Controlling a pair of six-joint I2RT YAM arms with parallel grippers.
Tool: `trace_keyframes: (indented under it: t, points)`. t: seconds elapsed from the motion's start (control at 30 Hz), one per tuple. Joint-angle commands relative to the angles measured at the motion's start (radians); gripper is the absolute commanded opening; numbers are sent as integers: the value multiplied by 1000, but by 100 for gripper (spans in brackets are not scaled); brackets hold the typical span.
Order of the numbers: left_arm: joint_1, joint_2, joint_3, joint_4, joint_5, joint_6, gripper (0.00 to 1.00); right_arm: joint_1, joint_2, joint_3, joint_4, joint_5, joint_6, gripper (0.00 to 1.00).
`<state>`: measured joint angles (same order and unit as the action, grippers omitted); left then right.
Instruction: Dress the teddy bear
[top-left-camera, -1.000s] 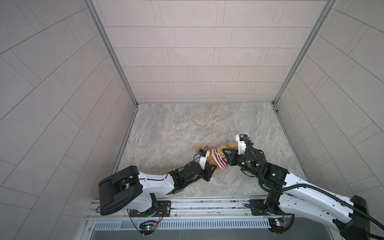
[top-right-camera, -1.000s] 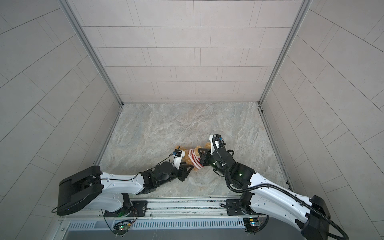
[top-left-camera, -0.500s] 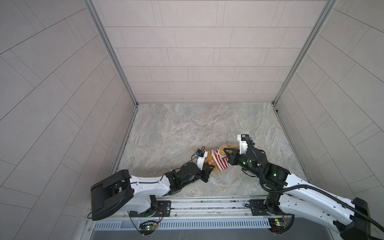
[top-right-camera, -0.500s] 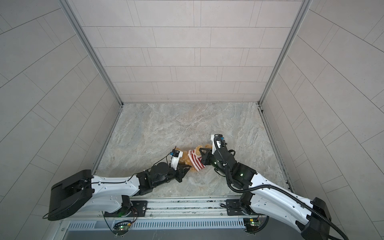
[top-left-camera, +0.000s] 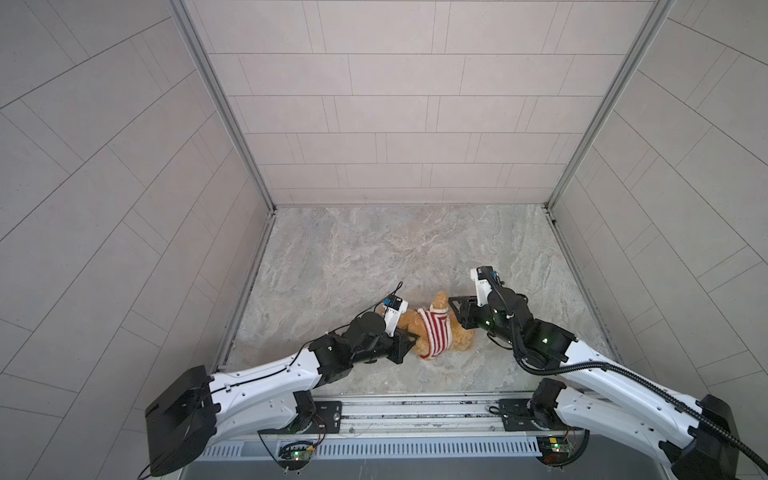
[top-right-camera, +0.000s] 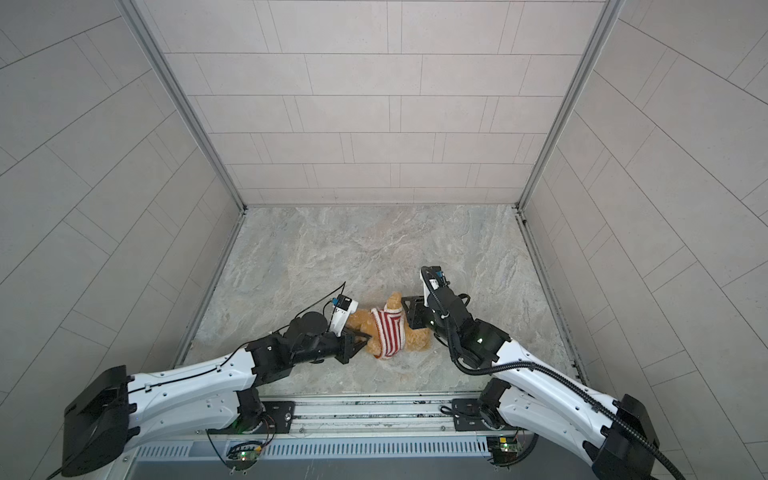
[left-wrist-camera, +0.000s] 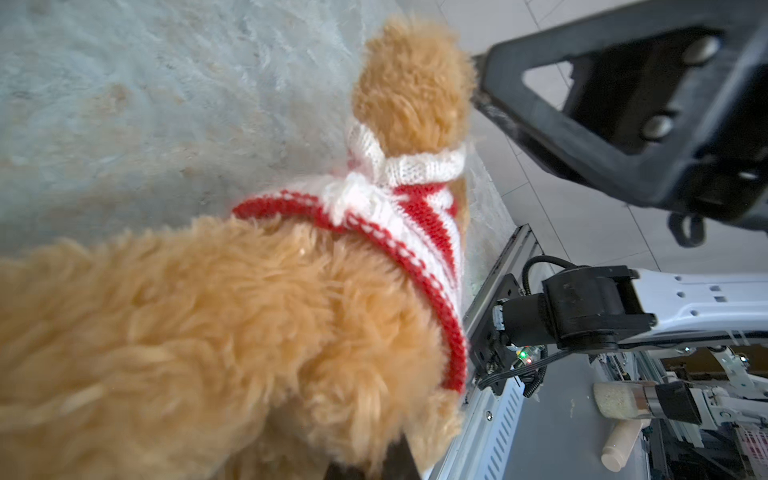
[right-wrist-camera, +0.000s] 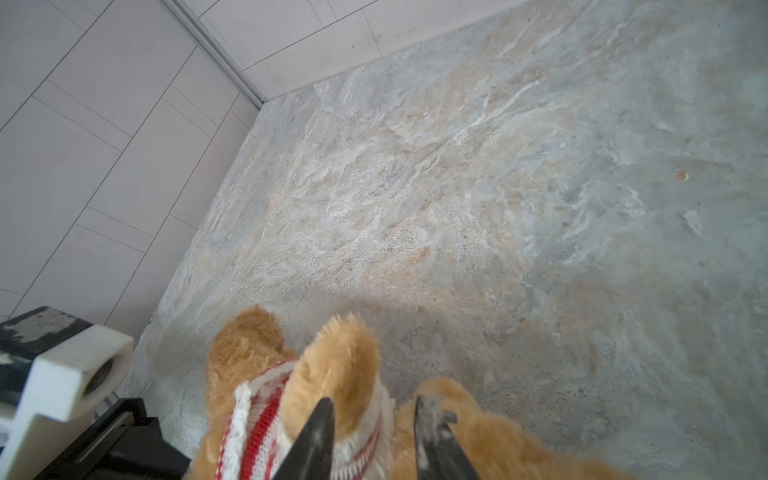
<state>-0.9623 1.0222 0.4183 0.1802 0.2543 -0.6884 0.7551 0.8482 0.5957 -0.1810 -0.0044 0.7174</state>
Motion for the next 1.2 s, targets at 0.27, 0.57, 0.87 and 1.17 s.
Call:
trace_keyframes:
  t: [0.27,0.57,0.87,1.17]
  points:
    - [89,18,-22,12,66,50,0,-6,-224,-82,-253,-21,-32,83]
    - [89,15,-48,29,76,58,0,-17,-87,-150,-44,-67,-45,86]
    - [89,9,-57,48,86,75,0,-35,89,-245,263,-102,-120,77]
    - [89,23,-59,56,88,79,0,-46,192,-277,408,-163,-128,40]
